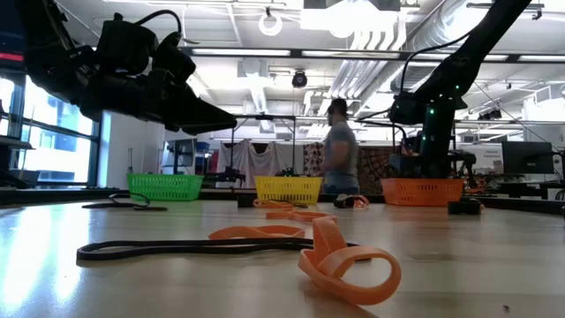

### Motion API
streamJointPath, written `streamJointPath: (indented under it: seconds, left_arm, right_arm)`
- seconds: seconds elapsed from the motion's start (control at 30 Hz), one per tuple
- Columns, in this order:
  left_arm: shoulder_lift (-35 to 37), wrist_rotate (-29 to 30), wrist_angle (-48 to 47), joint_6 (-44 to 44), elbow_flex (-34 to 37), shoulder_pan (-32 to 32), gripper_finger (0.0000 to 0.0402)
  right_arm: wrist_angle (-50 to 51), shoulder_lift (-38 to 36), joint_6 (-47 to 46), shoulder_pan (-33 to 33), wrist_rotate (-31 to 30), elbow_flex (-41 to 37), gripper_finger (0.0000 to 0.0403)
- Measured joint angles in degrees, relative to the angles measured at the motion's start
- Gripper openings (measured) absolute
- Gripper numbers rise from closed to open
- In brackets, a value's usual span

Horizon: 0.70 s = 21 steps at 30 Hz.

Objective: Sort rubber bands into baskets
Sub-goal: Put the orange rubber band into the orange bin, then put the black rubber band into the yellow bin

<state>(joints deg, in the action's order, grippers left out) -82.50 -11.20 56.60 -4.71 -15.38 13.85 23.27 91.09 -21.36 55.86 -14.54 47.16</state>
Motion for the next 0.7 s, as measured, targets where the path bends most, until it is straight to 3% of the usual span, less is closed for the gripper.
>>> streamJointPath:
  seconds: [0.2, 0.37, 0.5, 0.7]
  left_arm:
    - [0.02, 0.02, 0.00, 0.02, 0.00, 0.02, 0.0157]
    - [0.01, 0.00, 0.00, 0.02, 0.00, 0.02, 0.0157]
    - [0.01, 0.00, -0.04, 0.02, 0.00, 0.00, 0.0157]
    - [0.01, 0.01, -0.34, 0.04, 0.00, 0.00, 0.0157]
  right_arm:
    - [2.78, 0.00, 0.67, 0.00, 0.63, 2.94, 0.0134]
    - [6.35, -0.02, 2.10, -0.90, 0.60, 7.13, 0.0154]
    - [6.39, -0.11, 5.70, -3.34, 0.60, 8.81, 0.0136]
    - [2.30, -0.11, 8.53, -6.15, 0.02, 7.52, 0.0055]
